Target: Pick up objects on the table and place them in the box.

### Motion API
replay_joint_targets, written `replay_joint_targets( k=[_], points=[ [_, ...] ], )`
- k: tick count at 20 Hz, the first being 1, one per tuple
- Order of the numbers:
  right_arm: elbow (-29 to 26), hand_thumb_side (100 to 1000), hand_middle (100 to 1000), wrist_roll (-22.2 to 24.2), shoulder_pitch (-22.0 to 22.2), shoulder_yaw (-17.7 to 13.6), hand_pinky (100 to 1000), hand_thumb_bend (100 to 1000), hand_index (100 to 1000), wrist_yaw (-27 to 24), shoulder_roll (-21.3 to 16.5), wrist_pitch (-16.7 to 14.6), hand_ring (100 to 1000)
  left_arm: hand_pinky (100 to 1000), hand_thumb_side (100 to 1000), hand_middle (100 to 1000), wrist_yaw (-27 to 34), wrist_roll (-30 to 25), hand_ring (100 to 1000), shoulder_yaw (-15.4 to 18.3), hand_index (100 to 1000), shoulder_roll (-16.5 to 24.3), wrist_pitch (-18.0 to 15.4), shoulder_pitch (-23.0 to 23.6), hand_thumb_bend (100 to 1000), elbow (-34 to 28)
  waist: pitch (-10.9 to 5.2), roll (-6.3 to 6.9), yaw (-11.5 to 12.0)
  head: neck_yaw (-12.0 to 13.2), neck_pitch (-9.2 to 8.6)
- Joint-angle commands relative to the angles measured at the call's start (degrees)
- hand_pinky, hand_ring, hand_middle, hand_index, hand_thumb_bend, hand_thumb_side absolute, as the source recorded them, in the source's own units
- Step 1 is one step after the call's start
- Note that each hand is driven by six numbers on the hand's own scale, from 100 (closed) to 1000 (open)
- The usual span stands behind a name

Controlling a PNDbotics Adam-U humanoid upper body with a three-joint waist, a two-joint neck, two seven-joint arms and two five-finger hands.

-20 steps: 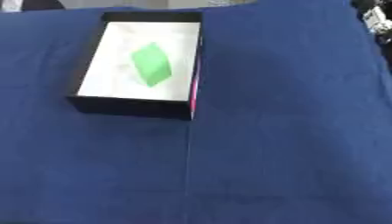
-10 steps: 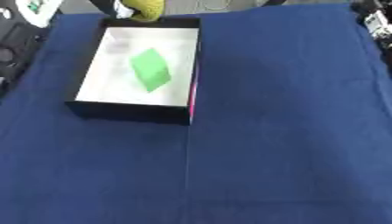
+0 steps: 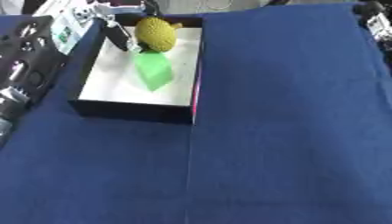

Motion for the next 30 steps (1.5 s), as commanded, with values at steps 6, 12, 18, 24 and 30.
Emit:
replay_joint_targets(
  k=[6,12,18,24,30],
  points=[
    [-0.8,470,893,0.1,-0.7,-0.1,1000,100,862,0.2,-1.3,-0.2,932,944,586,855,0.9,-1.0,890,1.7,922,1.4,-0.9,-0.7,318,0.1,-1.05,-0.69,0.4,0.0,-0.15],
    [-0.6,470,893,0.2,-0.5,0.0,1000,100,862,0.4,-1.2,-0.2,933,956,399,872,2.4,0.3,911,2.3,923,1.7,-1.0,-0.9,347,-0.9,-1.16,-0.66,0.5,-0.1,0.07],
    [-0.5,470,891,0.0,-0.3,-0.1,1000,100,861,0.4,-1.2,-0.1,930,1000,100,889,1.1,-2.6,955,2.7,935,2.3,-2.4,-1.1,689,-1.9,-1.34,-0.38,0.5,-0.3,-0.04],
    [-0.5,470,890,-0.1,-0.2,-0.1,1000,100,861,0.6,-1.4,0.0,929,998,100,846,3.0,-1.1,923,3.9,906,2.7,-1.6,-1.0,460,-1.8,-1.26,-0.29,0.5,-0.7,0.00],
    [-0.4,470,889,-0.3,0.4,-0.4,1000,100,861,0.6,-2.4,-0.1,927,965,100,849,12.0,1.4,890,4.1,894,8.6,0.5,-3.4,421,-4.8,-1.97,0.25,1.5,-1.8,1.00]
  ],
)
